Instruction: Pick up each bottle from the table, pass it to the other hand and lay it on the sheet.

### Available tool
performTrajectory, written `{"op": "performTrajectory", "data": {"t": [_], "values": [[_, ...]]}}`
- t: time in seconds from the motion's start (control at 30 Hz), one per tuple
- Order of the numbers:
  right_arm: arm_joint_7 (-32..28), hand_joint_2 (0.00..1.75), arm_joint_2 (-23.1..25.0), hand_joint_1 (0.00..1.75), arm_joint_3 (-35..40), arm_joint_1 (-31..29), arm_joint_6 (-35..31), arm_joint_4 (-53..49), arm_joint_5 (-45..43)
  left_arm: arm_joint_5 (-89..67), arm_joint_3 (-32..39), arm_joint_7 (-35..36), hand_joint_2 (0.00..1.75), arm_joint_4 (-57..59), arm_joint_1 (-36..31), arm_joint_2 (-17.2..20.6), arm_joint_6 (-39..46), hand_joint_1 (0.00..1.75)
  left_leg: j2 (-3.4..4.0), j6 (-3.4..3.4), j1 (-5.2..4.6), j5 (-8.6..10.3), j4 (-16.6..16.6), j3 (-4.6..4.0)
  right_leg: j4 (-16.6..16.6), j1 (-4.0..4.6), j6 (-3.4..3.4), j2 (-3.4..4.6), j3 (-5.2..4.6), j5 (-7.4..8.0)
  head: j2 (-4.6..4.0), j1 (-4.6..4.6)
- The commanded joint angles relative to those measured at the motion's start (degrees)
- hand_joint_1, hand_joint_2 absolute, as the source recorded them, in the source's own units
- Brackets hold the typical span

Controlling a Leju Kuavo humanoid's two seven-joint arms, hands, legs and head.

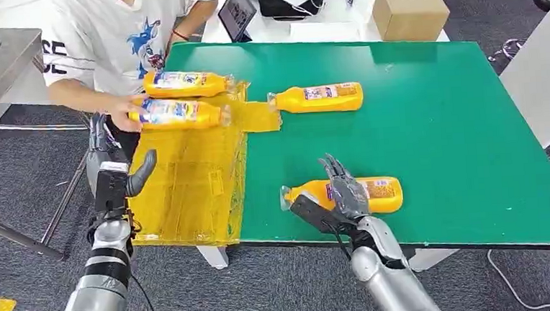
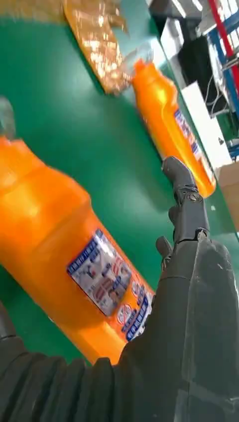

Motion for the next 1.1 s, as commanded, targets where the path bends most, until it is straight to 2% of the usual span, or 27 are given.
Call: {"op": "performTrajectory", "data": {"t": [0.03,0.07,0.17,0.23,0.37,0.6,0.93,1.07,1.1], "values": [[4.44,1.75,-4.73,0.0,-1.07,-4.91,2.71,8.4,2.15,1.59,0.84,0.2,1.75,-4.37,2.52,-1.71,1.02,0.0,0.11,-0.14,0.11,-0.21,-0.03,0.52,-0.07,0.09,-0.17,0.22,0.49,-0.13,0.0,0.02],[4.26,1.75,-5.37,0.0,-1.66,-5.29,2.75,9.19,2.09,1.82,0.46,0.2,1.75,-4.99,3.27,-1.83,1.15,0.0,0.01,-0.04,0.01,-0.06,-0.06,0.23,-0.07,0.0,-0.05,0.06,0.22,-0.04,0.0,0.02],[3.69,1.75,-6.93,0.0,-3.4,-5.17,3.98,9.48,1.6,1.77,-2.23,0.2,1.75,-5.73,4.99,-1.85,1.12,0.0,-0.02,-0.02,-0.02,-0.04,-0.07,0.19,-0.07,-0.03,-0.03,0.03,0.18,-0.04,0.0,-0.02],[3.74,1.75,-7.3,0.0,-3.36,-5.23,7.02,9.91,1.44,1.9,-3.24,0.2,1.75,-3.43,4.33,-1.5,1.27,0.0,-0.1,-0.02,0.0,-0.04,-0.03,0.15,-0.07,-0.01,-0.03,-0.05,0.18,-0.05,0.0,0.02],[3.51,1.75,-7.33,0.0,-2.84,-5.17,8.83,11.37,1.2,1.38,-5.22,0.2,1.75,-1.01,3.45,-1.01,1.62,0.0,-0.11,-0.07,0.01,-0.1,-0.04,0.29,-0.08,-0.01,-0.09,0.01,0.33,-0.08,0.0,0.02],[3.57,1.75,-7.31,0.0,-2.52,-5.26,9.06,11.55,1.3,1.39,-5.66,0.2,1.75,-0.4,3.3,-0.86,1.09,0.0,-0.08,-0.04,0.0,-0.05,-0.05,0.18,-0.09,-0.01,-0.05,-0.02,0.2,-0.04,0.0,0.0],[3.37,1.75,-10.38,0.0,-1.44,-10.45,16.01,17.29,0.02,1.47,-7.23,0.2,1.75,3.18,2.0,-1.17,-0.07,0.0,-0.16,-0.04,0.01,-0.03,-0.05,0.29,-0.13,-0.01,-0.06,-0.08,0.34,-0.04,0.0,0.02],[3.37,1.75,-10.38,0.0,-1.44,-10.45,16.01,17.29,0.02,1.47,-7.23,0.2,1.75,3.18,2.0,-1.17,-0.07,0.0,-0.13,-0.05,0.02,-0.03,-0.06,0.34,-0.15,0.01,-0.05,-0.02,0.39,0.0,0.0,0.0],[2.98,1.75,-10.56,0.0,-1.08,-11.02,17.88,18.33,-0.62,1.67,-7.36,0.2,1.75,3.43,1.84,-1.14,-0.32,0.0,-0.13,-0.03,0.01,-0.02,-0.03,0.26,-0.11,-0.01,-0.01,-0.04,0.3,0.02,0.0,0.0]]}}
